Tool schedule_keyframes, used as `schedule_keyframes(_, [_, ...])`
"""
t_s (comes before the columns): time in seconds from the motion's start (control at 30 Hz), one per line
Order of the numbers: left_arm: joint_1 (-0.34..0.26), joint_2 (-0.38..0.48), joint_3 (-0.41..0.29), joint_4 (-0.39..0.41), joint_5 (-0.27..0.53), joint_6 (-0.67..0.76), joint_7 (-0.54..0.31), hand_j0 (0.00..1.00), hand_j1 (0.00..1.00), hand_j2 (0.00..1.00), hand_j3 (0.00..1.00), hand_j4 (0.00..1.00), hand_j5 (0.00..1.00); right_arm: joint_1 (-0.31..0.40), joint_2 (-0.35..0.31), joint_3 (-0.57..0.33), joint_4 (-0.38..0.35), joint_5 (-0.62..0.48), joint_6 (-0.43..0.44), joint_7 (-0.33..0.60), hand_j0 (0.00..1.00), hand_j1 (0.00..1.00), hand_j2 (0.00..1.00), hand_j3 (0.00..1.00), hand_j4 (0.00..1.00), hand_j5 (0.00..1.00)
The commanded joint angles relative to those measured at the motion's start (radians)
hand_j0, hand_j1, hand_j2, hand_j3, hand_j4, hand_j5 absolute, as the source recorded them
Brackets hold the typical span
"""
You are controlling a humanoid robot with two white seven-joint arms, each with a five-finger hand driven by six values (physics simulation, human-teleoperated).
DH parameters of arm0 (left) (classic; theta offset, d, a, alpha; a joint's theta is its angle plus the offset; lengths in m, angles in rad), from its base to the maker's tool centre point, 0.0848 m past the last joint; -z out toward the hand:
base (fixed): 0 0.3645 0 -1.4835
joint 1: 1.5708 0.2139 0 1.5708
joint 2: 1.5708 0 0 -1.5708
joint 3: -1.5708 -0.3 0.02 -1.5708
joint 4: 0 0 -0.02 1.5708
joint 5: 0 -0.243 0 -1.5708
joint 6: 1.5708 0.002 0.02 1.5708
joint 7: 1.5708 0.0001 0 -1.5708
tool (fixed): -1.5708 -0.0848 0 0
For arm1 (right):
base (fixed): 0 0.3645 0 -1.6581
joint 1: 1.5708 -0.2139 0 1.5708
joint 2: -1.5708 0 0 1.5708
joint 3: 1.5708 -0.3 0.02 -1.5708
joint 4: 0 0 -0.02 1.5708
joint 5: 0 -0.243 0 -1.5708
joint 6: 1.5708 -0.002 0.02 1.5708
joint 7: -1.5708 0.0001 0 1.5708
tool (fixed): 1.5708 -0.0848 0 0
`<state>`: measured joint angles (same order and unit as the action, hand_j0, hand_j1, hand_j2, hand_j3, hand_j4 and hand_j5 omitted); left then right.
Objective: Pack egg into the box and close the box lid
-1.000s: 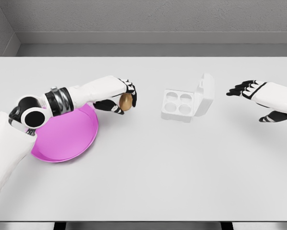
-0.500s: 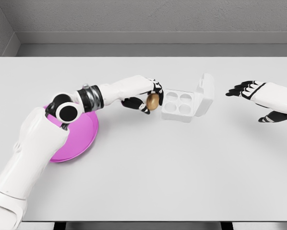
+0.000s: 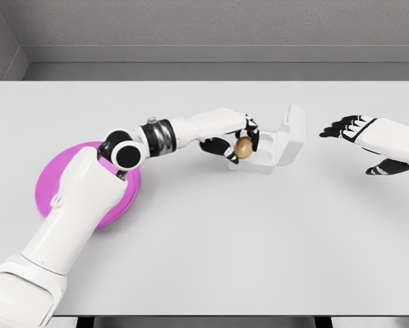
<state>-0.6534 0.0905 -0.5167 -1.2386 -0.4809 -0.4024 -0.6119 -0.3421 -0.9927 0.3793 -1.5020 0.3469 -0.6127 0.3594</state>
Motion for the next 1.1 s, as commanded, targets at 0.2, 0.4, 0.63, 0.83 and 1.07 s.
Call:
schedule_keyframes(0.2, [-0.018,-0.038,0.001,0.065,0.002,0.001,0.001,0.36,0.36,0.36,0.36,0.36,0.36,0.0,-0.001,0.0,-0.001,-0.006,0.002,0.0,1.0,1.0,1.0,1.0,1.0,1.0])
schedule_keyframes(0.4, [-0.04,-0.052,0.004,0.102,0.002,0.001,0.001,0.36,0.36,0.36,0.36,0.36,0.36,0.0,-0.001,0.0,-0.001,-0.006,0.002,0.0,1.0,1.0,1.0,1.0,1.0,1.0])
schedule_keyframes(0.63, [-0.061,-0.068,0.006,0.143,0.002,0.001,0.001,0.37,0.37,0.37,0.37,0.37,0.37,0.0,-0.001,0.0,-0.001,-0.006,0.002,0.0,1.0,1.0,1.0,1.0,1.0,1.0])
schedule_keyframes(0.83, [-0.075,-0.069,0.009,0.166,0.002,-0.001,0.001,0.38,0.38,0.38,0.38,0.38,0.38,0.0,-0.001,0.0,-0.001,-0.006,0.002,0.0,1.0,1.0,1.0,1.0,1.0,1.0])
schedule_keyframes(1.07, [-0.075,-0.078,0.007,0.183,0.002,-0.001,0.001,0.43,0.43,0.43,0.43,0.43,0.43,0.0,-0.003,0.0,-0.003,-0.006,0.002,0.0,1.0,1.0,1.0,1.0,1.0,1.0])
